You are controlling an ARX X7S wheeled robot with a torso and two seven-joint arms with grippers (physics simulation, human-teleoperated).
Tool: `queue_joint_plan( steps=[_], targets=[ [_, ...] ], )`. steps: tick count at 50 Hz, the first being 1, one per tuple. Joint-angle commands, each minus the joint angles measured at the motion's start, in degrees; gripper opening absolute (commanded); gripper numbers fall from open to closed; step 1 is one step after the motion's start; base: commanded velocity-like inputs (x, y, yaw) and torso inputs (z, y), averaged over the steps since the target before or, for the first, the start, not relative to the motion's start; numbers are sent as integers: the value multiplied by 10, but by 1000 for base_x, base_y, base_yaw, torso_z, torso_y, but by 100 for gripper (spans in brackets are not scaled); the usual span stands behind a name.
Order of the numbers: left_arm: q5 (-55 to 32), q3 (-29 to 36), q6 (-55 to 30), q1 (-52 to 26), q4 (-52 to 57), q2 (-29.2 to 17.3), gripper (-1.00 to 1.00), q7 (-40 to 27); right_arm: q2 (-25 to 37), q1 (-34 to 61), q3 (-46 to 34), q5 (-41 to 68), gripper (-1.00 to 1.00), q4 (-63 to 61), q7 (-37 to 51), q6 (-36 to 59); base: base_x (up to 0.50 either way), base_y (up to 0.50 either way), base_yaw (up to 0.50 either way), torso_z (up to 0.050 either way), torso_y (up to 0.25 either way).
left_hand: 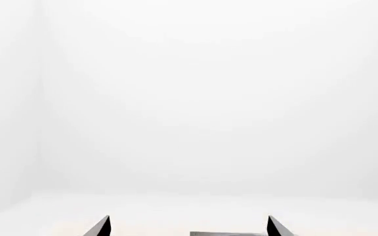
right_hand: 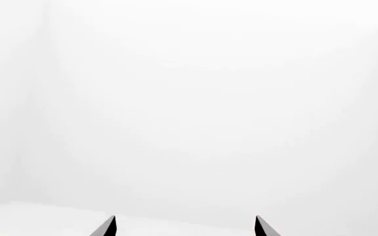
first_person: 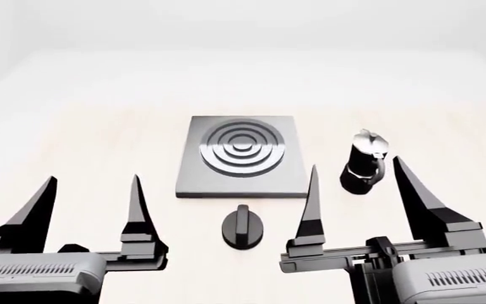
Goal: Put the frying pan on the stove.
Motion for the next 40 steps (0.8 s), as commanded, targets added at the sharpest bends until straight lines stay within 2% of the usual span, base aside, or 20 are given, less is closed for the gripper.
queue_joint_plan(
  steps=[1, 13, 15, 20, 27, 30, 40],
  targets=[
    [10, -6, 15, 1, -1, 3, 100, 13, -6, 3, 8, -18, 100, 2, -11, 2, 0, 0, 0, 42, -186],
    [-12, -11, 28, 4, -2, 1, 100, 16, -4, 3, 6, -19, 100, 3, -10, 3, 0, 0, 0, 42, -188],
    [-14, -10, 25, 3, -1, -1, 100, 15, -1, 13, -7, -59, 100, 6, -4, 39, 0, 0, 0, 0, 0],
    [-22, -11, 27, 4, -2, -2, 100, 14, 9, 14, -20, -80, 100, 7, 6, 37, 0, 0, 0, 0, 0],
    [-29, -13, 26, 3, 1, -5, 100, 10, 12, -5, -8, -51, 100, 8, 11, -19, 0, 0, 0, 0, 0],
    [-32, -14, 27, 3, 0, -6, 100, 8, 8, -4, 1, -48, 100, 10, 20, -14, 0, 0, 0, 0, 0],
    [-35, -12, 29, 3, 0, -10, 100, 3, 12, -5, 7, -27, 100, 7, 25, -21, 0, 0, -500, 0, 0]
  ],
)
